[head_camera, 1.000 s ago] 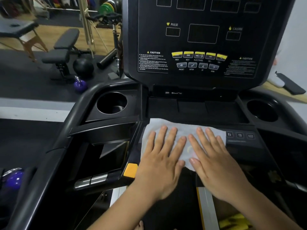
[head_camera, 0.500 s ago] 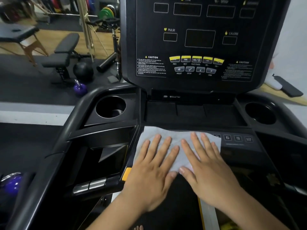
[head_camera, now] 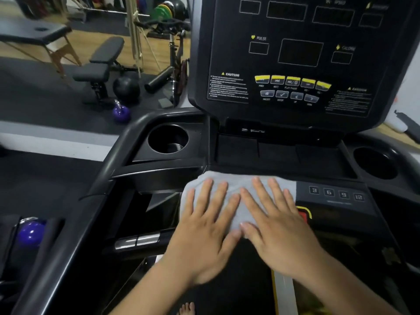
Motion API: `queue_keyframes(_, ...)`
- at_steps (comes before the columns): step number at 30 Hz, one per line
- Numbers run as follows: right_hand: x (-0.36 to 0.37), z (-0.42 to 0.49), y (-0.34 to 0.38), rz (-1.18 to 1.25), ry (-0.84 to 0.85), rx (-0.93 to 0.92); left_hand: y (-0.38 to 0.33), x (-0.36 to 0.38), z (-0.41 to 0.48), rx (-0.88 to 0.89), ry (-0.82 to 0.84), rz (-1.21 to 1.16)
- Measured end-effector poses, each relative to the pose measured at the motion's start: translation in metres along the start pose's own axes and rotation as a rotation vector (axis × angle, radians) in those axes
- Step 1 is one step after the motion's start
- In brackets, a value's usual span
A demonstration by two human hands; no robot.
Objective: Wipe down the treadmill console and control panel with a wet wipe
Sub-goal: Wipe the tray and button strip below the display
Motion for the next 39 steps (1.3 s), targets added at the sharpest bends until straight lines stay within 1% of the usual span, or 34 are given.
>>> queue_keyframes(3, -0.011, 0.036, -0.001, -0.01, 0.011, 0.072, 0.014, -0.002, 0.041, -0.029, 0.056, -0.148)
queue_keyframes(5, -0.014, 0.05, 0.006, -0.006, 0.004, 0.099, 0.02, -0.004, 0.055, -0.041, 0.058, -0.195)
queue_keyframes(7, -0.009, 0.045, 0.013, -0.021, -0.001, 0.077, 0.019, -0.002, 0.044, -0.026, 0.044, -0.18)
queue_keyframes(9, 0.0, 0.024, 0.023, -0.056, -0.025, 0.01, 0.011, 0.0, 0.014, -0.01, 0.014, -0.149)
queue_keyframes(12, 0.013, -0.001, 0.024, -0.063, -0.006, -0.05, 0.007, 0.0, -0.021, -0.062, 0.044, -0.202)
queue_keyframes(13, 0.011, 0.001, 0.021, -0.07, 0.002, -0.049, 0.009, 0.002, -0.018, -0.063, 0.058, -0.197)
queue_keyframes(16, -0.001, 0.032, 0.012, -0.08, 0.01, 0.028, 0.019, 0.01, 0.023, -0.007, 0.019, -0.068)
queue_keyframes(19, -0.008, 0.058, 0.006, -0.026, 0.014, 0.118, 0.028, 0.009, 0.059, -0.027, 0.002, -0.085)
queue_keyframes(21, -0.006, 0.049, 0.008, -0.032, 0.003, 0.123, 0.022, 0.008, 0.051, -0.017, -0.012, -0.051)
queue_keyframes(23, 0.0, 0.025, 0.01, -0.054, -0.004, 0.088, 0.014, 0.008, 0.026, -0.016, -0.031, -0.036)
queue_keyframes(25, 0.007, 0.002, 0.005, -0.039, 0.046, 0.057, 0.009, 0.005, 0.007, -0.034, -0.046, -0.053)
queue_keyframes(28, 0.005, -0.001, -0.014, -0.04, 0.088, 0.056, 0.007, 0.0, 0.022, -0.03, -0.019, -0.014)
queue_keyframes(31, -0.013, 0.021, -0.027, -0.001, 0.025, 0.126, 0.007, -0.008, 0.062, -0.026, 0.035, 0.057)
queue_keyframes(33, -0.02, 0.027, -0.03, 0.044, 0.02, 0.177, 0.002, -0.01, 0.076, -0.026, 0.056, 0.136)
queue_keyframes(35, -0.016, 0.016, -0.028, 0.052, 0.041, 0.211, -0.006, -0.008, 0.072, -0.012, 0.052, 0.169)
queue_keyframes(37, -0.005, -0.009, -0.023, 0.038, 0.085, 0.252, -0.02, -0.006, 0.056, 0.031, 0.016, 0.141)
queue_keyframes(39, -0.003, -0.03, -0.024, 0.057, 0.076, 0.285, -0.038, -0.004, 0.045, 0.105, 0.051, 0.113)
Point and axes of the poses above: each hand's wrist, its own z-axis towards the middle knuckle, its own x-axis out of the palm, y = z × x, the point moved 6 cm from there along z, towards the middle knuckle, and after that the axes turned 12 degrees about z, right-handed, at the moved point
